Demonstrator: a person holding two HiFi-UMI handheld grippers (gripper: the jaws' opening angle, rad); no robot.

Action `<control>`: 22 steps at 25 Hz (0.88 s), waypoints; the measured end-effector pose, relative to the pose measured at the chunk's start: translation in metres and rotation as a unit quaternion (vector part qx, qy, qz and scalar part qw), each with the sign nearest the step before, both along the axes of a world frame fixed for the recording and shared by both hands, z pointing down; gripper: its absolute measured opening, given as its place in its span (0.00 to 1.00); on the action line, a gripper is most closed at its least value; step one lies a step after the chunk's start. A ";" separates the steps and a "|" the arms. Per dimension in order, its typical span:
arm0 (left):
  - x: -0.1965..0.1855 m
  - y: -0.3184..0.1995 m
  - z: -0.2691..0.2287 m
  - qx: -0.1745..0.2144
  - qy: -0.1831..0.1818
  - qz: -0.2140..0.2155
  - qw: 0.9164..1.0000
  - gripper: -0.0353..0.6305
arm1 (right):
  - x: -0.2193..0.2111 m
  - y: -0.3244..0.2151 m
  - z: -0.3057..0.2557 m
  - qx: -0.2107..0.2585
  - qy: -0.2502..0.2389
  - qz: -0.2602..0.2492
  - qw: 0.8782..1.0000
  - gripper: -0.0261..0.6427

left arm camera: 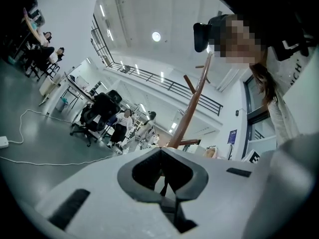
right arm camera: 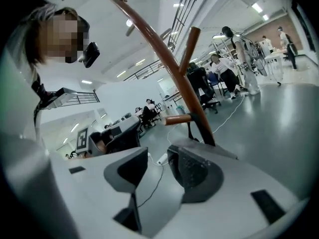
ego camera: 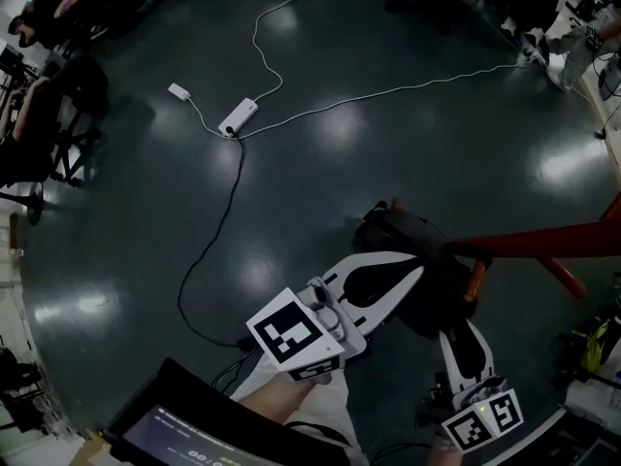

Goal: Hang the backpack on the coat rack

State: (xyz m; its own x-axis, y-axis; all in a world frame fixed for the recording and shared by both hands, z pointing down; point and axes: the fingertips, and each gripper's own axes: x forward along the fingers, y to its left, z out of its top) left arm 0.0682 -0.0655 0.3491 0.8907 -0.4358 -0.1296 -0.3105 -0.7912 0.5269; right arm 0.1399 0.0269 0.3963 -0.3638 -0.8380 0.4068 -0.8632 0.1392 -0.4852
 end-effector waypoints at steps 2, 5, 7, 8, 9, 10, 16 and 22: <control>-0.001 0.003 -0.011 0.006 -0.001 0.005 1.000 0.07 | -0.005 0.000 -0.017 0.016 0.013 -0.005 1.000 0.32; 0.002 0.010 -0.029 0.019 -0.004 0.017 1.000 0.07 | -0.005 0.001 -0.042 0.038 0.030 0.002 0.999 0.25; 0.006 0.016 -0.044 0.026 -0.004 0.027 0.999 0.07 | -0.002 0.001 -0.059 0.050 0.033 0.009 0.998 0.15; 0.008 0.019 -0.051 0.030 -0.003 0.030 0.999 0.07 | -0.002 0.002 -0.067 0.056 0.035 0.009 0.998 0.13; 0.010 0.022 -0.058 0.034 -0.001 0.033 0.999 0.07 | -0.002 0.003 -0.076 0.063 0.037 0.008 0.997 0.12; 0.011 0.024 -0.064 0.037 0.000 0.037 0.999 0.07 | -0.003 0.004 -0.084 0.069 0.039 0.006 0.997 0.12; 0.016 0.040 -0.093 0.050 0.005 0.055 0.997 0.07 | -0.008 0.012 -0.126 0.101 0.035 0.006 0.994 0.10; 0.018 0.046 -0.120 0.071 0.005 0.071 0.995 0.07 | -0.020 0.019 -0.161 0.130 0.054 -0.010 0.990 0.10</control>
